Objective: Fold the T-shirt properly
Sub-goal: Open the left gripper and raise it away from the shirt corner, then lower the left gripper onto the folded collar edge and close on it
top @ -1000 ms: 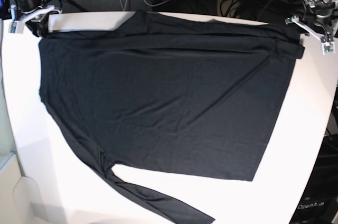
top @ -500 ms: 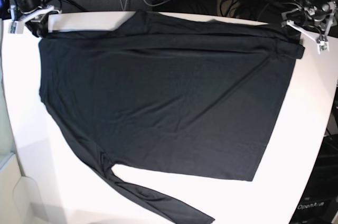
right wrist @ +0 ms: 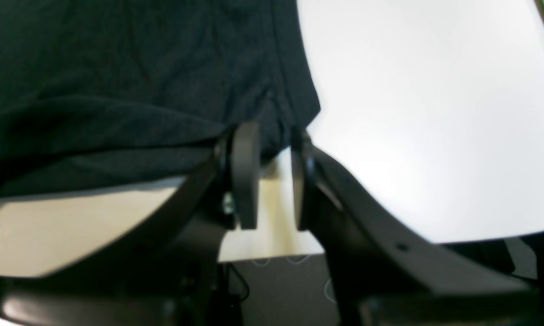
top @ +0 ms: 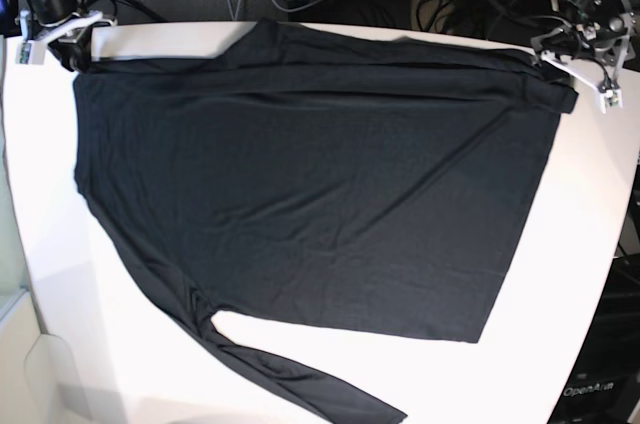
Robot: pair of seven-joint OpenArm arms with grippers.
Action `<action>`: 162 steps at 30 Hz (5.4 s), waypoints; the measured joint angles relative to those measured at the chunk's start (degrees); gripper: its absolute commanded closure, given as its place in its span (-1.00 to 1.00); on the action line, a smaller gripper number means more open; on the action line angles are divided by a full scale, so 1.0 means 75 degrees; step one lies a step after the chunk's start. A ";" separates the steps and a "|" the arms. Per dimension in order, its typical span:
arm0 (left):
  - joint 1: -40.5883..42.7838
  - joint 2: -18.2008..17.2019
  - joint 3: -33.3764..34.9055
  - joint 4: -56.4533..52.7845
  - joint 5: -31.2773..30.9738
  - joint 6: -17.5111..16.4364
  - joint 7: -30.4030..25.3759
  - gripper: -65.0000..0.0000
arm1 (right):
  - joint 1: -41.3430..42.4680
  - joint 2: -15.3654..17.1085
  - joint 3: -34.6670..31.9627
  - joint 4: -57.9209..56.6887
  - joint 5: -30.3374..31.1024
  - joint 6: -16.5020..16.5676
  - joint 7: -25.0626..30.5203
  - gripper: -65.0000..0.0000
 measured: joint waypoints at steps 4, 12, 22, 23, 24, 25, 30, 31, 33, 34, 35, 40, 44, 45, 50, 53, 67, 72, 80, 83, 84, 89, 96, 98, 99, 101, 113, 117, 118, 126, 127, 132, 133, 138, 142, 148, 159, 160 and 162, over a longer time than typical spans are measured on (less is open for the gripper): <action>-0.0041 0.0015 0.0125 0.0023 0.0076 0.0000 0.0009 -0.58 | 0.0000 0.0000 0.0000 0.0000 0.0000 0.0000 0.0000 0.58; -0.0076 0.0064 0.0125 0.0020 0.0035 -0.0003 0.0009 -0.58 | 0.0003 0.0000 0.0000 0.0000 0.0000 0.0000 0.0000 0.58; -0.0102 0.0152 0.0527 -0.0009 0.0035 0.0050 -0.0032 -0.58 | 0.0017 0.0000 0.0000 0.0000 0.0000 0.0000 0.0000 0.58; -0.0117 0.0221 0.0527 -0.0009 0.0000 0.0052 -0.0082 -0.58 | 0.0020 0.0000 0.0000 0.0000 0.0000 0.0000 0.0003 0.58; -0.0143 0.0280 0.0525 -0.0009 -0.0035 0.0055 -0.0108 -0.58 | 0.0020 0.0000 0.0000 0.0000 0.0000 0.0003 0.0000 0.58; -0.0169 0.0297 0.0527 -0.0009 -0.0029 0.0047 -0.0105 -0.58 | 0.0020 0.0000 -0.0009 0.0000 0.0000 0.0000 0.0000 0.58; -0.0332 0.0297 0.0554 -0.0038 0.0023 0.0023 0.0003 -0.58 | 0.0093 0.0000 -0.0009 -0.0006 0.0000 0.0000 0.0000 0.58; -0.0332 0.0297 0.0554 -0.0038 0.0023 0.0023 0.0003 -0.58 | 0.0122 0.0000 -0.0017 -0.0006 0.0003 -0.0006 0.0006 0.58; -0.0332 0.0297 0.0554 -0.0038 0.0026 0.0026 0.0003 -0.58 | 0.0122 0.0000 -0.0017 -0.0006 0.0000 0.0000 0.0000 0.58; -0.0335 0.0297 0.0554 -0.0038 0.0029 0.0026 0.0006 -0.58 | 0.0119 0.0000 -0.0017 -0.0006 0.0000 0.0000 -0.0003 0.58; -0.0332 0.0297 0.0554 -0.0041 0.0029 0.0026 0.0003 -0.58 | 0.0122 0.0000 -0.0017 -0.0006 0.0000 0.0000 -0.0003 0.58; -0.0329 0.0297 0.0554 -0.0041 0.0023 0.0026 0.0003 -0.58 | 0.0125 0.0000 -0.0017 -0.0006 0.0000 0.0000 -0.0003 0.58; -0.0329 0.0300 0.0554 -0.0044 0.0029 0.0023 0.0006 -0.24 | 0.0125 0.0000 -0.0017 -0.0006 0.0000 0.0000 0.0000 0.58; -0.0315 0.0306 0.0554 -0.0044 0.0029 0.0023 0.0006 -0.12 | 0.0125 0.0000 -0.0017 -0.0006 0.0000 0.0000 0.0000 0.58; -0.0201 0.0291 0.0338 -0.0044 -0.0006 -0.0026 -0.0003 0.29 | 0.0125 0.0006 -0.0017 -0.0006 0.0000 0.0000 -0.0003 0.58; -0.0029 0.0254 0.0166 -0.0035 -0.0055 -0.0026 -0.0163 0.33 | 0.0125 0.0003 -0.0017 -0.0006 0.0000 0.0000 0.0000 0.58; 0.0233 0.0251 -0.0006 0.0087 -0.0087 0.0023 -0.0140 0.33 | 0.0125 0.0003 -0.0020 -0.0006 0.0000 0.0000 -0.0003 0.58; 0.0329 0.0283 -0.0157 0.0606 -0.0393 0.0026 0.0201 0.31 | 0.0122 0.0003 -0.0020 -0.0006 0.0000 0.0000 -0.0003 0.58; 0.0533 0.0079 -0.0108 0.1568 -0.2011 -0.0026 0.1448 0.14 | 0.0125 0.0006 -0.0035 -0.0006 0.0000 0.0000 -0.0003 0.58; 0.0463 -0.0111 -0.0105 0.1559 -0.2145 -0.0003 0.1489 0.02 | 0.0125 0.0006 -0.0035 -0.0006 0.0000 0.0000 -0.0003 0.58; 0.0411 -0.0114 -0.0105 0.1504 -0.2154 -0.0006 0.1451 -0.07 | 0.0128 0.0003 -0.0035 -0.0006 0.0000 0.0003 0.0000 0.58; 0.0265 -0.0143 -0.0102 0.1090 -0.2124 -0.0006 0.1463 -0.41 | 0.0128 0.0006 -0.0035 -0.0006 0.0000 0.0003 0.0000 0.58; -0.0064 -0.0353 -0.0090 0.0038 -0.2189 -0.0029 0.1469 -0.41 | 0.0125 0.0003 -0.0035 -0.0006 0.0000 0.0003 -0.0003 0.58; -0.0079 -0.0408 -0.0090 -0.0096 -0.2194 -0.0023 0.1440 -0.41 | 0.0125 0.0006 -0.0035 -0.0006 0.0000 0.0000 0.0000 0.58; -0.0105 -0.0408 -0.0099 -0.0125 -0.2087 -0.0017 0.1437 -0.41 | 0.0125 0.0003 -0.0035 -0.0006 0.0000 0.0000 -0.0003 0.58; -0.0213 -0.0408 -0.0111 -0.0201 -0.2040 0.0029 0.1492 -0.41 | 0.0122 0.0003 -0.0035 -0.0006 0.0000 0.0000 0.0000 0.58; -0.0286 -0.0364 -0.0090 -0.0230 -0.2098 0.0023 0.1437 -0.41 | 0.0125 0.0003 -0.0035 -0.0006 0.0000 0.0000 0.0000 0.58; -0.0286 -0.0455 -0.0099 -0.0729 -0.2209 0.0026 0.1172 -0.41 | 0.0125 0.0003 -0.0035 -0.0006 0.0000 0.0000 -0.0003 0.58; -0.0291 -0.0501 -0.0099 -0.0819 -0.2212 0.0023 0.1145 -0.41 | 0.0125 0.0006 -0.0035 -0.0006 0.0000 0.0000 0.0000 0.58; -0.0207 -0.0504 -0.0111 -0.0930 -0.2232 0.0026 0.0670 -0.37 | 0.0125 0.0003 -0.0035 -0.0006 0.0003 0.0000 0.0003 0.58; -0.0189 -0.0504 -0.0111 -0.0930 -0.2247 0.0026 0.0641 -0.30 | 0.0125 0.0003 -0.0035 -0.0006 0.0000 0.0000 0.0000 0.58; -0.0184 -0.0501 -0.0114 -0.0941 -0.2244 0.0029 0.0641 0.28 | 0.0122 0.0006 -0.0035 -0.0006 0.0000 0.0000 0.0000 0.58; -0.0184 -0.0493 -0.0114 -0.0944 -0.2247 0.0029 0.0644 0.39 | 0.0125 0.0003 -0.0035 -0.0006 0.0000 0.0000 0.0000 0.58; -0.0184 -0.0484 -0.0111 -0.0944 -0.2294 0.0026 0.0662 0.77 | 0.0125 0.0003 -0.0035 -0.0006 0.0000 0.0000 0.0000 0.58; -0.0184 -0.0481 -0.0105 -0.0944 -0.2305 0.0029 0.0679 0.79 | 0.0125 0.0003 -0.0035 -0.0006 0.0000 0.0000 0.0000 0.58; -0.0184 -0.0446 -0.0105 -0.0918 -0.2326 0.0029 0.0688 0.95 | 0.0125 0.0006 -0.0035 0.0023 0.0000 0.0000 -0.0003 0.58; -0.0187 -0.0446 -0.0105 -0.0906 -0.2328 0.0026 0.0714 0.95 | 0.0102 0.0335 0.0006 0.0647 0.0000 -0.0017 -0.0015 0.42; -0.0187 -0.0446 -0.0105 -0.0906 -0.2328 0.0029 0.0714 0.95 | 0.0108 0.0335 0.0023 0.0653 0.0003 -0.0017 -0.0131 0.32; -0.0187 -0.0446 -0.0105 -0.0906 -0.2328 0.0029 0.0711 0.95 | 0.0128 0.0326 0.0041 0.0650 0.0000 -0.0015 -0.0519 0.16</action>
